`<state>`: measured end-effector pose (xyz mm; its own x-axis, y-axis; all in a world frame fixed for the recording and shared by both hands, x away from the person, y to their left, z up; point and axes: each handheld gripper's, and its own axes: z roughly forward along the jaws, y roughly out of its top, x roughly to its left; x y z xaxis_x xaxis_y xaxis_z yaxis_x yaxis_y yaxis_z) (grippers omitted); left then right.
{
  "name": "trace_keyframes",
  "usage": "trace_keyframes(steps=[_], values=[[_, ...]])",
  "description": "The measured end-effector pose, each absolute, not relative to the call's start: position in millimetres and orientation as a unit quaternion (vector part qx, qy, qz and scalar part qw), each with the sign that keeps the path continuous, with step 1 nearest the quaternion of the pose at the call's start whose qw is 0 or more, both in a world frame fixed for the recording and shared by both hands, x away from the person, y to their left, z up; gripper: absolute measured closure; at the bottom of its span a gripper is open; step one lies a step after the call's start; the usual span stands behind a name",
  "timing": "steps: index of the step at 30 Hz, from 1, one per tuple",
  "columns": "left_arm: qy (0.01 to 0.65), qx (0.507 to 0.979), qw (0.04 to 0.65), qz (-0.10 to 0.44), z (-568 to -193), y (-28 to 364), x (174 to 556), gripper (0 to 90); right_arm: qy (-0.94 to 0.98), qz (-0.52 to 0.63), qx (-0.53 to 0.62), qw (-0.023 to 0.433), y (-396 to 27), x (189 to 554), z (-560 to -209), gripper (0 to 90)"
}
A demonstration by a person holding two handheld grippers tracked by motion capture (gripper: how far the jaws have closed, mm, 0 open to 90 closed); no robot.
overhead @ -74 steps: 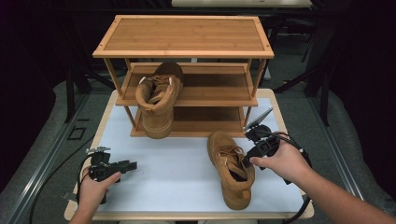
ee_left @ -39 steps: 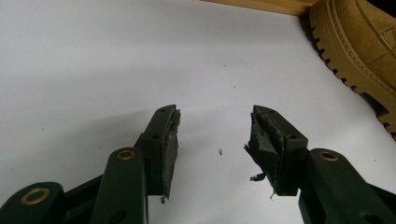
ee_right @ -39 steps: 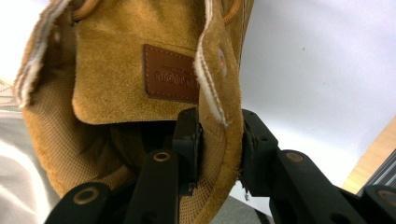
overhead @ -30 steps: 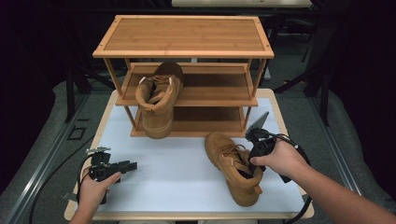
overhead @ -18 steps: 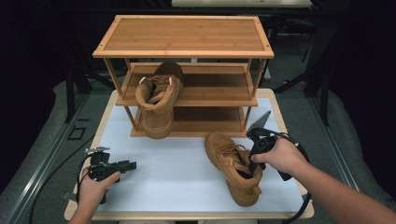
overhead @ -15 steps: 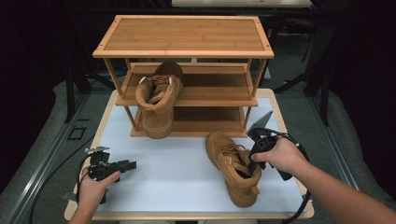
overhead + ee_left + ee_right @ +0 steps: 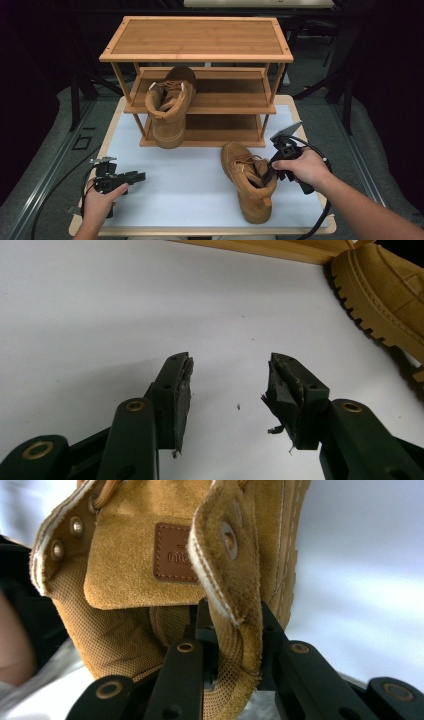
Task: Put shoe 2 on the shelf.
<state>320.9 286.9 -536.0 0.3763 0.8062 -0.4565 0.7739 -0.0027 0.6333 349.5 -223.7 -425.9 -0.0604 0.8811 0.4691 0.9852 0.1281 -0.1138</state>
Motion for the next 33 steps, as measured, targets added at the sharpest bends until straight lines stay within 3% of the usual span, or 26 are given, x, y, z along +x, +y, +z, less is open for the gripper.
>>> trace_keyframes(steps=[5, 17, 24, 33], values=[[0.558, 0.707, 0.433, 0.021, -535, 288, 321, 51.7, -0.689, -0.171, -0.656, 0.258, -229, 345, -422, 78.6], [0.562, 0.704, 0.434, 0.023, -534, 291, 320, 51.8, -0.674, -0.231, -0.649, 0.266, -234, 332, -397, 78.8], [0.565, 0.7, 0.436, 0.026, -534, 291, 320, 51.8, -0.673, -0.266, -0.631, 0.279, -239, 325, -358, 78.8], [0.567, 0.697, 0.437, 0.026, -534, 294, 320, 51.8, -0.682, -0.305, -0.614, 0.253, -232, 317, -299, 78.9]])
